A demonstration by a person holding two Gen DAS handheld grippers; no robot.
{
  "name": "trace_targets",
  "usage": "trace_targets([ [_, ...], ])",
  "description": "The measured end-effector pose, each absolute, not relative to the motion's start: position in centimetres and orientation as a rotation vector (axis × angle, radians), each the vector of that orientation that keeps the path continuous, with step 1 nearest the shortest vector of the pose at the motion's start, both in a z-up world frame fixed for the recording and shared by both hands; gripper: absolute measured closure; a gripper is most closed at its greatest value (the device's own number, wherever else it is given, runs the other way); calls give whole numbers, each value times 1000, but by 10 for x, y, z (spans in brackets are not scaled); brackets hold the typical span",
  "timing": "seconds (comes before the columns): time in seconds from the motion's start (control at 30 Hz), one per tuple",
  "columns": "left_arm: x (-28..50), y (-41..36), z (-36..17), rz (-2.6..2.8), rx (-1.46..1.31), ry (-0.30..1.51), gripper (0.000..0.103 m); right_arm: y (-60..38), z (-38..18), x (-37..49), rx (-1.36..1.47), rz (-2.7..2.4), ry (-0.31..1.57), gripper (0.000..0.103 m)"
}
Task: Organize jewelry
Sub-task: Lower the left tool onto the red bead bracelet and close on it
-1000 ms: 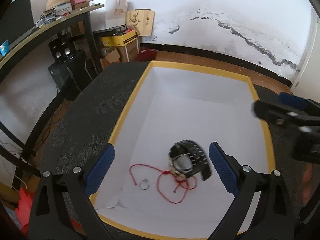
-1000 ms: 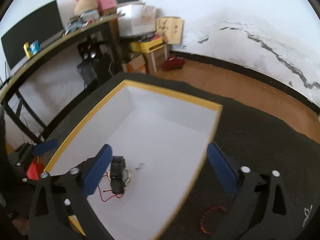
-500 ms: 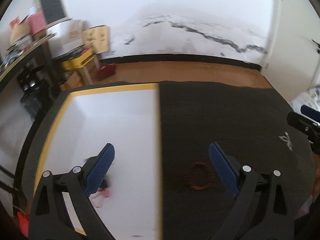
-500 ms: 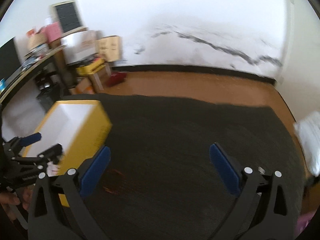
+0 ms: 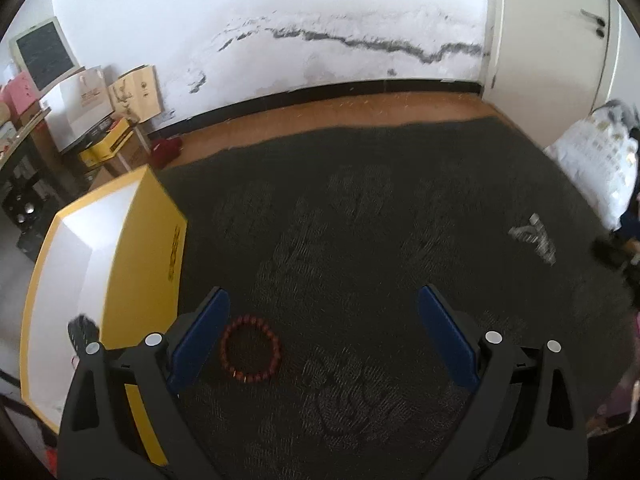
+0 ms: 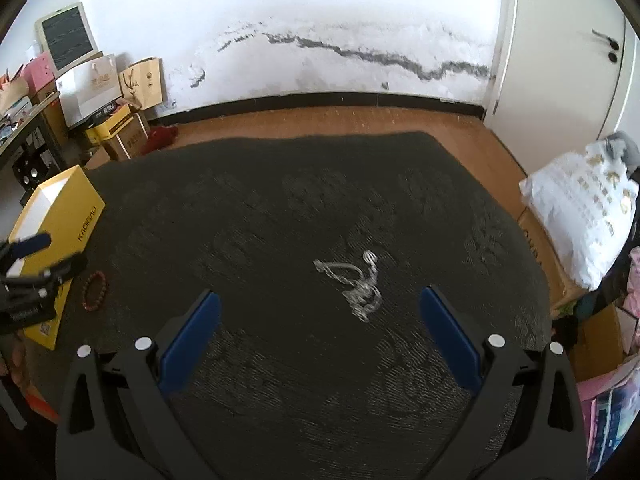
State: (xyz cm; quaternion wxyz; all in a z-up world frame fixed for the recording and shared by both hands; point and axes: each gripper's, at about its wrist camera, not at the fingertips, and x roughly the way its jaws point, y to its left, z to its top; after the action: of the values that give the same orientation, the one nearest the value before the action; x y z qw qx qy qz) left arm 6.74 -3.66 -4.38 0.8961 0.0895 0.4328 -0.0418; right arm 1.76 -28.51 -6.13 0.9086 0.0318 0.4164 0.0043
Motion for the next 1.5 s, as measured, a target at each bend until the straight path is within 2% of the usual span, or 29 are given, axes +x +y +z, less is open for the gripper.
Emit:
trace_targets([
  [0.53,90,14,-141,-42,94,1054,10,-274,-53,37,63,80,852,7],
  [0.67,95,21,-147,-48,51,1050,6,-268,-52,40,53,86,845,7],
  [1.0,94,18,-148,-44,58,1040,9,-259,-53,45,50,108,843,7],
  [1.13,87,8,-143,-84,88,1029,32,-255,-53,45,44,114,837,7],
  [1.2,83,5,-142,-93,101,1024,40,-253,-55,45,40,117,839,7],
  [1.27,80,-1,-140,-108,117,1019,59,-251,-56,46,37,116,839,7],
  [1.3,79,-4,-139,-121,121,1016,66,-250,-56,45,36,116,839,7],
  [1.33,79,-7,-138,-122,135,1014,81,-249,-56,46,36,116,837,7],
  [1.37,78,-10,-138,-122,147,1013,90,-249,-56,46,36,116,834,7],
  [1.43,78,-13,-139,-116,159,1014,96,-249,-56,47,37,114,830,7],
  [1.5,80,-14,-138,-109,157,1021,96,-249,-57,48,37,110,829,7],
])
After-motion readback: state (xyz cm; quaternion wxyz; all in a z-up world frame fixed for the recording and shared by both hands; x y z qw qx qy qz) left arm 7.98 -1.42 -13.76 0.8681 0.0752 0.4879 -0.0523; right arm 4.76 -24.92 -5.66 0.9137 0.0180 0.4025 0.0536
